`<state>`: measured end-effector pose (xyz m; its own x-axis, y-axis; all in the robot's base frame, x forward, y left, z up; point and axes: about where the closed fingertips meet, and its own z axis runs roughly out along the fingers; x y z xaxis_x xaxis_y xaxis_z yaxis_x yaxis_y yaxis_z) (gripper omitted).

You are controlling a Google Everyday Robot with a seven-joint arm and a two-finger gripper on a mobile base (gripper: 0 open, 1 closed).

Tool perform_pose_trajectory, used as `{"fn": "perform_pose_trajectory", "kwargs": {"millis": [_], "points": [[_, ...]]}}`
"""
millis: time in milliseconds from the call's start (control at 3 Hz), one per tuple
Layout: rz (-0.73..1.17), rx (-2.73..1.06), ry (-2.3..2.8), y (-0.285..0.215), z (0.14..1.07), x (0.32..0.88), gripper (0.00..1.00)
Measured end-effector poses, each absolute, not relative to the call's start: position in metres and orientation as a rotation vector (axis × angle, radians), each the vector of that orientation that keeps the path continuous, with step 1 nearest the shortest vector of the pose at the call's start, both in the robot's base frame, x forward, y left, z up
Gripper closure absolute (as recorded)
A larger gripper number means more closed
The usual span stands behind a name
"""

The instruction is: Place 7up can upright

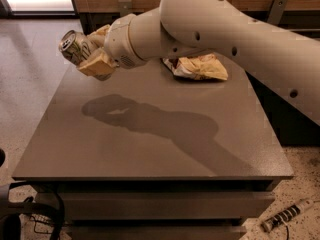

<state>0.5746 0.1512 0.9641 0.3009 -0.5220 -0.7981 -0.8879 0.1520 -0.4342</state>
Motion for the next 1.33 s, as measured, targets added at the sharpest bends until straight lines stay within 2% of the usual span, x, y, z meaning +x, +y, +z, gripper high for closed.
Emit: {"fn": "perform_pose_trajectory", "kwargs": {"millis": [667, 1333], "points": [[0.71, -1.276, 1.255, 0.168, 0.964, 0.568, 1.0], [0.857, -1.166, 1.302, 0.185, 0.934, 0.555, 1.0]]}}
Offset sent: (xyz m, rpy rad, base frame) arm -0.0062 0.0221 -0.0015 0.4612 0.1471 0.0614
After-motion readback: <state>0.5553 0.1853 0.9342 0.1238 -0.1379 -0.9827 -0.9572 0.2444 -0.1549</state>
